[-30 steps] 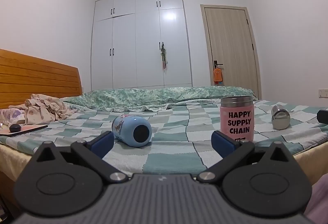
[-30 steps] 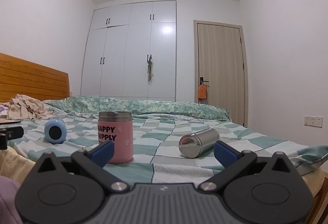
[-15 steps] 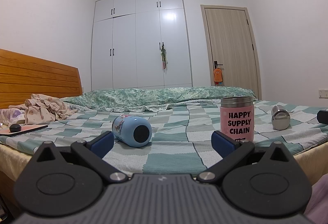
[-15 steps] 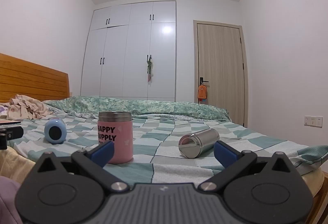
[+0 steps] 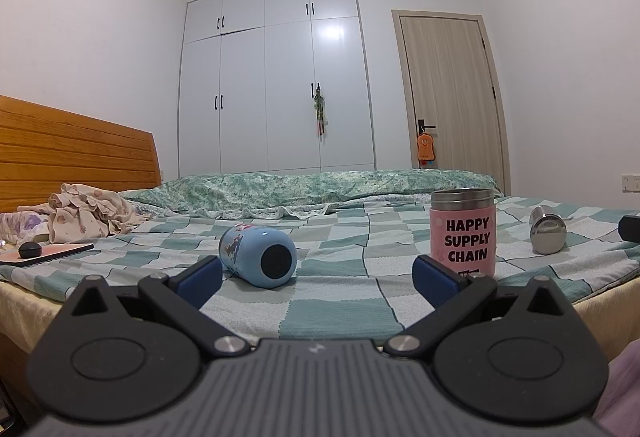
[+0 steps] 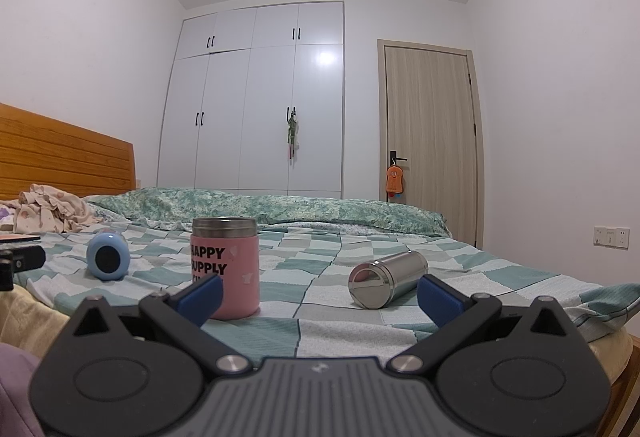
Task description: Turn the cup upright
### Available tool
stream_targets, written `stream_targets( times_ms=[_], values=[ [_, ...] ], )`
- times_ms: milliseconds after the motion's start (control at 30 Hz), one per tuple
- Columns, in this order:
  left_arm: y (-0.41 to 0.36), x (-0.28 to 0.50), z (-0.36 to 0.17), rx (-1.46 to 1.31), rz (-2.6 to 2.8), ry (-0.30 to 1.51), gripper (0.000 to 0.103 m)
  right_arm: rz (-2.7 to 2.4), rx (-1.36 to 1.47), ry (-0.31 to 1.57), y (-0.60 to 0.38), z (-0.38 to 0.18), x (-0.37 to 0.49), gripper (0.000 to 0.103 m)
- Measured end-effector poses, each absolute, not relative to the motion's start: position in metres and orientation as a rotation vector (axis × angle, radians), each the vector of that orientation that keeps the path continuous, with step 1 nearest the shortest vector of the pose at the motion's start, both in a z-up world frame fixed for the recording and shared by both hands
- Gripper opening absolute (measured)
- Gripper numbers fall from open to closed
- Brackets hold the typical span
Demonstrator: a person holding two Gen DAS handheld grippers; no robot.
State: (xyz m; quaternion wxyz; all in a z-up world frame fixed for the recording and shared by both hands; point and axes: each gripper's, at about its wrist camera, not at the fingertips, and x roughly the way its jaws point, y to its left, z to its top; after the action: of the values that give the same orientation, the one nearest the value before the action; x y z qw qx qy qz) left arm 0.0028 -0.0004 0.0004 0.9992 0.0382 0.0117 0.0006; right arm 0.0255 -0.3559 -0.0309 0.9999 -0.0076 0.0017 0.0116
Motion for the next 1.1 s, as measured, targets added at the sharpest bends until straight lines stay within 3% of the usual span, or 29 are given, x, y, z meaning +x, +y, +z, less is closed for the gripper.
stream_targets(
  times_ms=[1100],
  values=[
    [-0.0006,0.0019,0.001,0.075,0.001,0.02,0.103,0.023,-0.016,0.003,-0.3557,-0.0306,0.0253,0.103]
  ],
)
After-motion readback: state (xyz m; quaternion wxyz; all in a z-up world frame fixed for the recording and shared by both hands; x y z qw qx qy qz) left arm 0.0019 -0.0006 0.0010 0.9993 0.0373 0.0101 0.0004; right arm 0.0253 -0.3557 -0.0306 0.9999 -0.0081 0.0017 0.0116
